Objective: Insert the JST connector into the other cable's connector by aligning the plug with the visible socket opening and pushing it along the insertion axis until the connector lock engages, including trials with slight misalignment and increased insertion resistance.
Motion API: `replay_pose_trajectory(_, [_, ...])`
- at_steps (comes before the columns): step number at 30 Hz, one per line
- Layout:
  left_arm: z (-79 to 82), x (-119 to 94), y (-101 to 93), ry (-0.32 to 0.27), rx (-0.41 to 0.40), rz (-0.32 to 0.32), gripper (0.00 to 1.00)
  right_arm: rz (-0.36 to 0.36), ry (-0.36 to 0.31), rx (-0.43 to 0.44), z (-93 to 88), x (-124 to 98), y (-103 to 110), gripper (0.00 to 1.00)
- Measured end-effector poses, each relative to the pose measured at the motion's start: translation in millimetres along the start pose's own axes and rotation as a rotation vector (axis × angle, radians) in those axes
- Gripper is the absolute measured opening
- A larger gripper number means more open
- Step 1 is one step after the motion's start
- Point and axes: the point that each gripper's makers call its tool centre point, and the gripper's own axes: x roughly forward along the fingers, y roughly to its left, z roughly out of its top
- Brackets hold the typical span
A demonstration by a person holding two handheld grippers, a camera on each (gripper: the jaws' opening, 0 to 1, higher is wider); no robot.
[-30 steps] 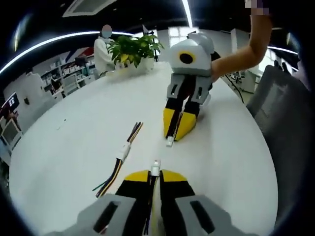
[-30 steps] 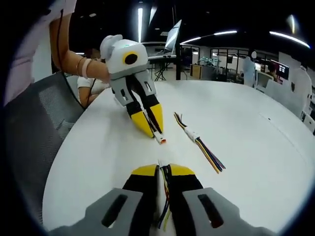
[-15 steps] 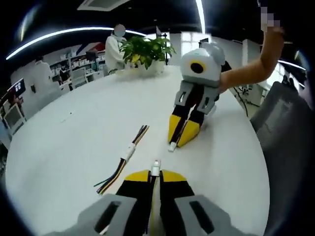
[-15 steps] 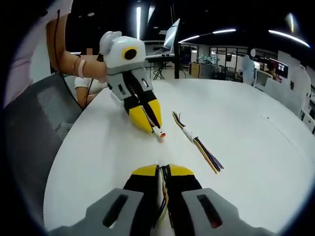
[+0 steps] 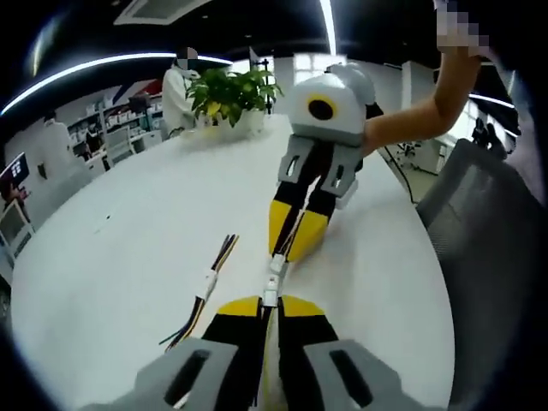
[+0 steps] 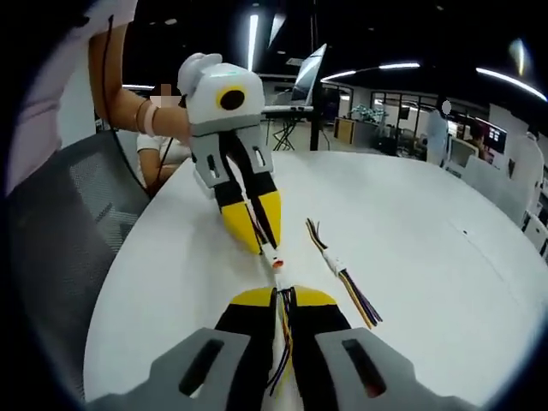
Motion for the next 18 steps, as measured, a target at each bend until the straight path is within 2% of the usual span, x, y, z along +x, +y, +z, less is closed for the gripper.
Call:
replay_pose_trajectory(8, [-0.8,2.5,-8.6,0.017,0.009,-0.023,0.00,0.009,-0.004,-0.002,1.0,1.9,2.8,0.02])
replay_pose_trajectory(13, [0.1,2.8,-7.6,0.017,0.004,-0.021,0.00,0.015,0.005,-0.012,0.6,2.3,4.7,0.02])
replay_pose_trajectory(18, [-0.3,2.9,-8.5,0.023,0.034,-0.023,0.00,0.022,0.005,-0.014,1.2,2.1,5.4,0.02])
